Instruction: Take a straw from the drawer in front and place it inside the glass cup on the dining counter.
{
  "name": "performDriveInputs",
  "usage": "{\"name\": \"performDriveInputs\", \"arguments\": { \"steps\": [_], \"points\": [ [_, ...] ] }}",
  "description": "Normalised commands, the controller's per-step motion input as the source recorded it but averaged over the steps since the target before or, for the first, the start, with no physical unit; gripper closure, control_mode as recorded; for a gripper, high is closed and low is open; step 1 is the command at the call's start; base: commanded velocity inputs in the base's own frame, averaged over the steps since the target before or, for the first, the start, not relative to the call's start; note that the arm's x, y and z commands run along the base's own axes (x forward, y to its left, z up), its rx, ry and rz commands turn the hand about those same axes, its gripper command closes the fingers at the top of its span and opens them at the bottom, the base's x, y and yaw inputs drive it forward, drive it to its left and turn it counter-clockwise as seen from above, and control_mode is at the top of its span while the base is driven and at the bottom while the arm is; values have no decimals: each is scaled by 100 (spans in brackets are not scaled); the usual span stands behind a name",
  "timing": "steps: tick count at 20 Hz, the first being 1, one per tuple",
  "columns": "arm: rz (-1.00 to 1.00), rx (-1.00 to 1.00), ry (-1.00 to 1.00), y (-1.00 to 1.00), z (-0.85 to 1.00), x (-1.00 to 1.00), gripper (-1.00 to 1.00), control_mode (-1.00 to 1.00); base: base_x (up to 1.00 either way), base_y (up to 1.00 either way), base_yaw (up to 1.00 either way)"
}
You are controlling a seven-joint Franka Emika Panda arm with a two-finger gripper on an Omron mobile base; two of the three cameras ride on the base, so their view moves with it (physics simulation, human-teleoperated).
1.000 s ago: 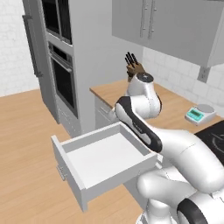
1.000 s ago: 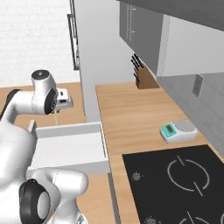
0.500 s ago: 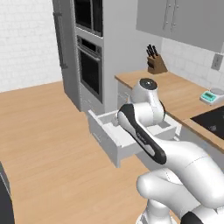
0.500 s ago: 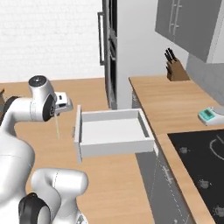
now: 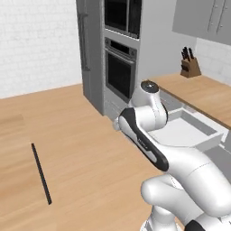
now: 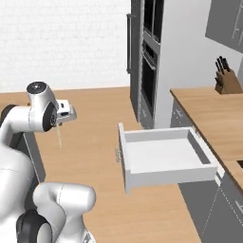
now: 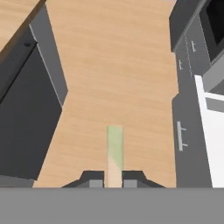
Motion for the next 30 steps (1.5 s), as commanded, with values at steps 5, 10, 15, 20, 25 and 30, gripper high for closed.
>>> {"name": "performDriveInputs", "arguments": {
  "steps": [5,10,15,20,25,30],
  "points": [
    [0,0,0,0,0,0,100,100,100,31,0],
    [0,0,0,0,0,0,100,100,100,30,-1],
    [0,0,0,0,0,0,100,100,100,36,-1],
    [0,0,0,0,0,0,100,100,100,42,0],
    [0,0,0,0,0,0,100,100,100,44,4],
    [0,0,0,0,0,0,100,100,100,36,29]
  ]
}}
